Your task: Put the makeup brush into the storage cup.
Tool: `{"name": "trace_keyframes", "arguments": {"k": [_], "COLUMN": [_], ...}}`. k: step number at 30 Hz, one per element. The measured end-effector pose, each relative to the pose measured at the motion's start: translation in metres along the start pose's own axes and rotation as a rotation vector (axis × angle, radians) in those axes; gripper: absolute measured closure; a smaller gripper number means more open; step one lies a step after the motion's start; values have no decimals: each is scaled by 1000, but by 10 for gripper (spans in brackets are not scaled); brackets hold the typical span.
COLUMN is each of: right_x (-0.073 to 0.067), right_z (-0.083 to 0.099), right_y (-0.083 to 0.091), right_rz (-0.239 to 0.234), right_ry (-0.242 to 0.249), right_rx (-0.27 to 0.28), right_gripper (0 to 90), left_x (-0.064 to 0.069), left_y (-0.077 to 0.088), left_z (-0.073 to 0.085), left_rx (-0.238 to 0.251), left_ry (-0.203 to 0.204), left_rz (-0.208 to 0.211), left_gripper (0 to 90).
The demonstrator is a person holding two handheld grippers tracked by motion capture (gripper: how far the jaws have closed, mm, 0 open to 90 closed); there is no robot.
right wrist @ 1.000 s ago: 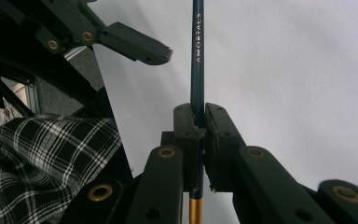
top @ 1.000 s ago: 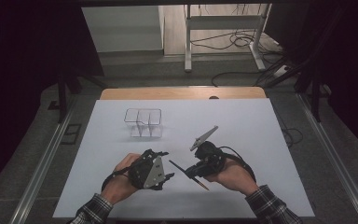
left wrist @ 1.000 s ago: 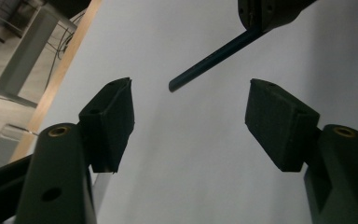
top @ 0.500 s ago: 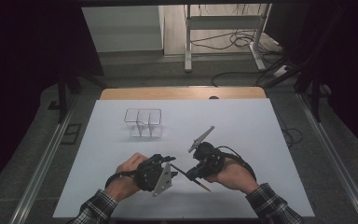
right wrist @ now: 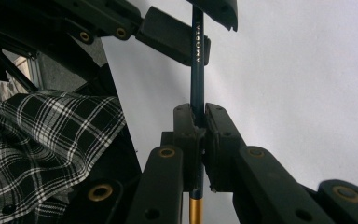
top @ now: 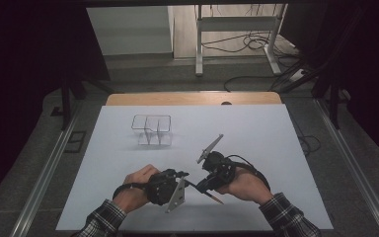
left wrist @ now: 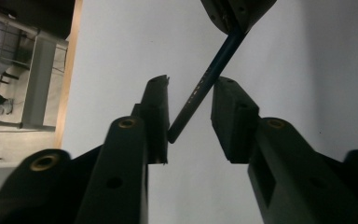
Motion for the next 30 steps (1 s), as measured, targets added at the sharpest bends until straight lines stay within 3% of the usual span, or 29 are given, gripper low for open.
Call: {"name": "trace_keyframes", "arguments": {"k": [6, 9, 12, 19, 20, 22, 23, 27, 30], "right_x": [1, 4, 7, 9, 10, 11, 12, 16, 18], "right_z": [1, 1, 2, 0, 0, 1, 1, 6, 9], "right_y": [0, 0, 1, 5, 6, 11, 13, 20, 24], "right_rz": [2, 17, 25, 67, 76, 83, 89, 104, 116], "right_ry": [12, 12, 19, 33, 35, 32, 28, 15, 8], "right_rx": [3, 1, 8, 45, 54, 77, 87, 119, 147], "right_gripper": [830, 803, 786, 714, 700, 674, 663, 606, 568], "left_x": [4, 12, 14, 20, 21, 23, 20, 20, 20], "left_y": [-2, -4, -4, -4, -4, -3, -1, 2, 4], "left_z": [4, 5, 5, 9, 9, 10, 14, 17, 20], "left_rx": [-41, -55, -60, -60, -54, -32, -60, -52, -54], "left_ry": [-53, -97, -93, -29, -12, 59, 31, 101, 128], "left_rz": [25, 62, 73, 119, 120, 129, 129, 150, 159], "left_gripper": [775, 840, 861, 861, 861, 861, 861, 861, 861]}}
Point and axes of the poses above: each handheld gripper's, and its own axes: y roughly backward along the jaws, z roughly out of its underside, x roughly to its right, the point moved 8 cm from there along -y, roughly forward along the jaws, and after that the axes turned 4 degrees about -x, right-handed, at the moved point
